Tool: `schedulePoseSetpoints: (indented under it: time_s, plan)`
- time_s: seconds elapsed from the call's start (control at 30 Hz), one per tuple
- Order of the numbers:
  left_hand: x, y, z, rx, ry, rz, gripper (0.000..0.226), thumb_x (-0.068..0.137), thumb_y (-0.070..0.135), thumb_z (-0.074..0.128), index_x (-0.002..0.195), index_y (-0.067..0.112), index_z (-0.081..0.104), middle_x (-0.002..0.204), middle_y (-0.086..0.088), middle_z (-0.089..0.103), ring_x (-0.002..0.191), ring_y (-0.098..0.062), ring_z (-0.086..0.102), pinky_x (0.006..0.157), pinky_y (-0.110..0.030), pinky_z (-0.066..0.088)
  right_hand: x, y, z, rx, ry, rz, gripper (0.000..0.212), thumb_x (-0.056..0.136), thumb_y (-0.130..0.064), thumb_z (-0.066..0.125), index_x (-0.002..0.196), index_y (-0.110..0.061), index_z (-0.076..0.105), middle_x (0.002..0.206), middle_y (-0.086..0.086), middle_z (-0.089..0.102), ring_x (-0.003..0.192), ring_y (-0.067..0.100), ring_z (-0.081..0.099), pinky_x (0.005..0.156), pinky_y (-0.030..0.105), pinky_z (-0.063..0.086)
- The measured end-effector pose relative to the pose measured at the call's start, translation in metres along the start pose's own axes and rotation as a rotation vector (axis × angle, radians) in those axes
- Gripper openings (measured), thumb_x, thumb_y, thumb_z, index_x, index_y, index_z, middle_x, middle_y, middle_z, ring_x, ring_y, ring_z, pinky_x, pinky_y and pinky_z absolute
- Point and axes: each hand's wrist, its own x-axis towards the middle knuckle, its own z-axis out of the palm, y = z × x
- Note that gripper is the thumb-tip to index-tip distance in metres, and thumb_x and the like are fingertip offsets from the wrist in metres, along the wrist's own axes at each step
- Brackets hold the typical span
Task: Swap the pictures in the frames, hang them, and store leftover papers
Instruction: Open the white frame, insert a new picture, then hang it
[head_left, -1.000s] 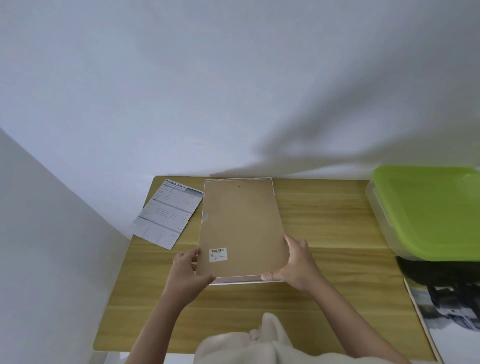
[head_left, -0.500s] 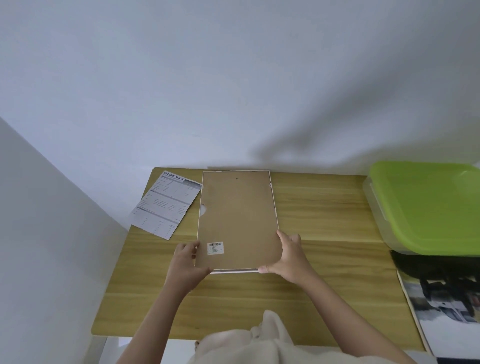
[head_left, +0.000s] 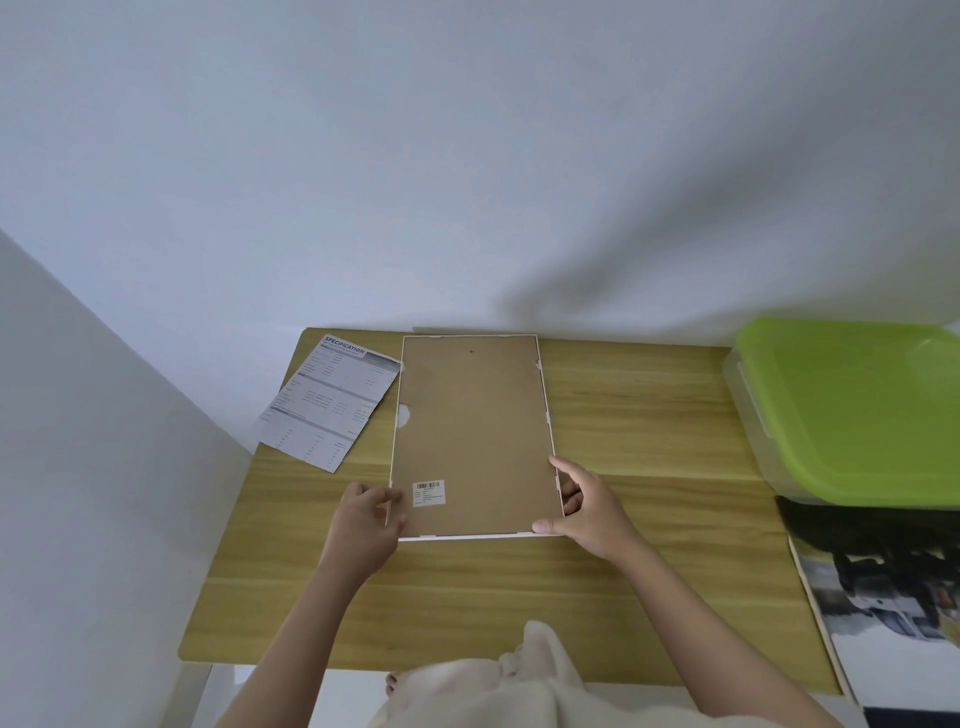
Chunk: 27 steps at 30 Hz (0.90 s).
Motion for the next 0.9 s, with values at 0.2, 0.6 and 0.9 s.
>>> schedulePoseSetpoints:
  time_s: [0.2, 0.6, 0.9]
  plan:
    - [0.0, -0.003, 0.006, -0.044, 0.016, -0.013, 0.038, 0.073, 0.006, 0.072, 0.11, 0.011, 0.063, 0.109, -0.003, 0.055, 0.088, -0.016, 0.059, 0.078, -0.023, 0.043, -0.004, -0.005, 0.007, 0.016, 0.039, 0.005, 0.093, 0.057, -0.015, 0.088, 0.138, -0.026, 0.044, 0.113, 0.005, 0.048, 0.091, 0.015, 0.057, 0.083, 0.022, 0.049]
    - [0.003, 0.001, -0.024, -0.442, -0.198, -0.058, 0.045, 0.079, 0.001, 0.069, 0.11, 0.031, 0.06, 0.099, -0.01, 0.065, 0.082, -0.023, 0.069, 0.083, -0.041, 0.055, -0.02, -0.024, 0.009, 0.402, 0.183, 0.084, 0.059, 0.073, -0.011, 0.079, 0.121, -0.032, 0.051, 0.095, 0.0, 0.062, 0.087, 0.015, 0.065, 0.063, 0.019, 0.053]
    - [-0.015, 0.021, -0.033, -0.607, -0.305, -0.017, 0.053, 0.081, -0.003, 0.066, 0.122, 0.029, 0.056, 0.109, -0.01, 0.057, 0.079, -0.024, 0.07, 0.067, -0.036, 0.055, -0.037, -0.022, -0.013, 0.38, 0.185, 0.015, 0.063, 0.074, -0.01, 0.079, 0.128, -0.025, 0.05, 0.1, 0.005, 0.065, 0.085, 0.012, 0.067, 0.068, 0.018, 0.053]
